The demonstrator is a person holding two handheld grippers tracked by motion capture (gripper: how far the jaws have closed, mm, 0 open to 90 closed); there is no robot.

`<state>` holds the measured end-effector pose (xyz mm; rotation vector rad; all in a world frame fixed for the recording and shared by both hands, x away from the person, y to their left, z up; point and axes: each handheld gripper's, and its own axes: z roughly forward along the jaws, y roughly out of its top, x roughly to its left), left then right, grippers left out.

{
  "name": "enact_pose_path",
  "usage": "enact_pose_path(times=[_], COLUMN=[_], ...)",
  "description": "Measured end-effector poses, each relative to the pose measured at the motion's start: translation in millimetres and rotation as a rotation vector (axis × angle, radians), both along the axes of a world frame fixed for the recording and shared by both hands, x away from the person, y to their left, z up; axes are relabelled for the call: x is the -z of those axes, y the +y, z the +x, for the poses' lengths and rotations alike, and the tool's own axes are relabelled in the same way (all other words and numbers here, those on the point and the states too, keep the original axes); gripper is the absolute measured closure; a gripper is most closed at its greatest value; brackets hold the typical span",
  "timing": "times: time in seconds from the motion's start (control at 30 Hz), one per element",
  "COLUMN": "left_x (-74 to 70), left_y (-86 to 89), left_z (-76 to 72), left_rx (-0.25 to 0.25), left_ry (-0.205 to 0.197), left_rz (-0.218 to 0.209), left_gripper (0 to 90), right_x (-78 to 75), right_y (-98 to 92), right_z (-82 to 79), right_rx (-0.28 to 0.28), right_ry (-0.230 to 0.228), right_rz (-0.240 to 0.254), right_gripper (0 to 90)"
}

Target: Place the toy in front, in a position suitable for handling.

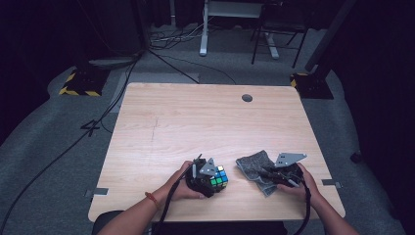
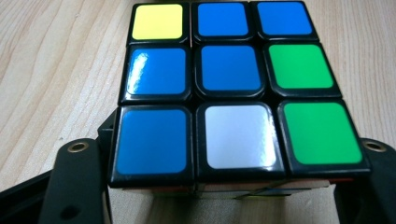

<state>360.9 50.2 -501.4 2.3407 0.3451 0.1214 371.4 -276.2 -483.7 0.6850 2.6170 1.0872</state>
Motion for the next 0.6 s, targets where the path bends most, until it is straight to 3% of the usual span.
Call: enact_pose_path(times=[0.47,0.53,0.6], left_x=[-4.3,-5.6,-9.0], left_y=[-0.8,-0.4,1.6], left_z=[-4.1,-3.8,-3.2], left_rx=[0.038,0.041,0.029], left_ry=[0.019,0.008,0.013], left_rz=[0.027,0.038,0.019], left_gripper=[33.5,33.5,33.5], right_x=[-10.3,-12.1,-15.7], right_y=[-1.1,-0.8,-0.4], right_z=[0.0,0.1,-0.7], right_rx=[0.010,0.008,0.005], right_ry=[-0.035,-0.043,-0.048], right_rz=[0.049,0.057,0.070], right_gripper=[79.5,79.6,79.7])
